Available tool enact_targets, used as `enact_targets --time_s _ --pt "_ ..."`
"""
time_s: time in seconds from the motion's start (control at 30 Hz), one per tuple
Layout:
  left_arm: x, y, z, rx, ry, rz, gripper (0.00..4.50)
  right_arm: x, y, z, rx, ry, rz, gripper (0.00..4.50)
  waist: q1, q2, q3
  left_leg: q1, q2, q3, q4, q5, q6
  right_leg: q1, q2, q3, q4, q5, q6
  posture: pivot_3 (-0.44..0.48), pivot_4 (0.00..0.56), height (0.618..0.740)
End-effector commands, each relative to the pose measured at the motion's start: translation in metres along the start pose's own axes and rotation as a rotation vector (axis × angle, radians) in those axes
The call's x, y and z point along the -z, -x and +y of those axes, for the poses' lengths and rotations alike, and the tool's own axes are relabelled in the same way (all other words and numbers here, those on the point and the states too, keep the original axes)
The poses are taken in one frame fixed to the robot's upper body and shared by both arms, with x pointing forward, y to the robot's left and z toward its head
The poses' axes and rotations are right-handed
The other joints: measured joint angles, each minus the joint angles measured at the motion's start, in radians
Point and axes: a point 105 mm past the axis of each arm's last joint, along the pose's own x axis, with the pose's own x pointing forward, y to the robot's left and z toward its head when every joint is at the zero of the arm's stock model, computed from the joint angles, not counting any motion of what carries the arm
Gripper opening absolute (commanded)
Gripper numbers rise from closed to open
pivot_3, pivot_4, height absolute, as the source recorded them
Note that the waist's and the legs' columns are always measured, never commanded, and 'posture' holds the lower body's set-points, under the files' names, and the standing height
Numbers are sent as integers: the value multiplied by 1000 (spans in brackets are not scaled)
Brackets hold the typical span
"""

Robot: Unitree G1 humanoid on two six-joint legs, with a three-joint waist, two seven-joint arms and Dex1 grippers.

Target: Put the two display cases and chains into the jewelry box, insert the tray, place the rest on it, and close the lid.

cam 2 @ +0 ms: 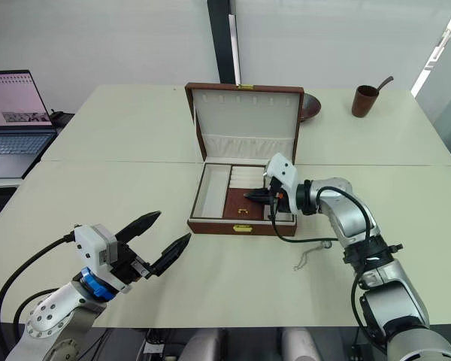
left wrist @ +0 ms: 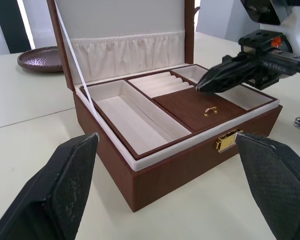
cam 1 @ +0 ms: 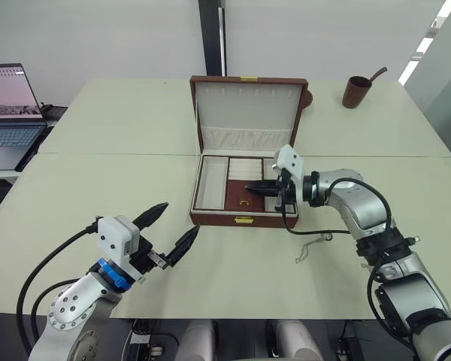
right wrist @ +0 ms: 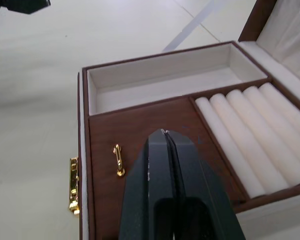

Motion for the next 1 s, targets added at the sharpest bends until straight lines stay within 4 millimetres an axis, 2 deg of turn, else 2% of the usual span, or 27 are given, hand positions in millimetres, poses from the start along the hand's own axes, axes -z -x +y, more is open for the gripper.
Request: enact_targets --time_s 0.03,0.17,0.3,0.37,0.47,0.57,0.7,0.8,0.9,1.0 --pt "-7 -5 -1 22 -18 -34 4500 2 0 1 0 35 5 29 0 0 0 0 0 0 0 0 0 0 0 0 0 0 0 0 150 740" --pt "-7 -7 -1 36 -21 -33 4500 5 0 4 -14 31 2 29 0 0 0 0 0 0 0 0 0 0 0 0 0 0 0 0 150 740" --pt "-11 -7 1 37 -4 -43 4500 -17 9 1 -13 20 -111 29 0 0 0 0 0 0 0 0 0 0 0 0 0 0 0 0 150 740" --pt "-13 -8 5 37 -16 -38 4500 -28 23 -4 6 21 -160 29 1 0 0 0 0 -1 0 0 0 0 0 0 0 0 0 0 150 740" --pt "-14 -6 13 32 -14 -22 4500 -32 47 -10 32 2 -192 579 3 0 0 0 0 -1 0 0 0 0 0 0 0 0 0 0 150 740" --pt "-13 -4 23 21 0 1 4500 -21 77 -17 65 -34 -143 1361 6 0 0 0 0 -1 0 0 0 1 -1 0 0 0 0 0 150 740" --pt "-12 1 40 6 31 39 4500 -5 121 -27 182 -60 -107 2495 4 0 0 0 0 0 0 0 0 1 0 -1 -1 0 0 0 150 740" --pt "-12 10 61 -36 13 69 4500 13 152 -30 284 -84 -73 3282 4 0 0 0 0 1 0 0 0 0 0 -1 0 0 0 0 150 740" --pt "-13 22 82 -86 -3 97 4500 33 176 -30 350 -87 13 4302 0 0 0 0 0 3 0 0 0 0 1 0 0 0 0 0 150 740" --pt "-13 40 103 -134 -29 148 4500 52 204 -33 451 -126 44 4435 -2 0 0 0 0 4 0 0 0 0 1 1 0 0 0 0 150 740"
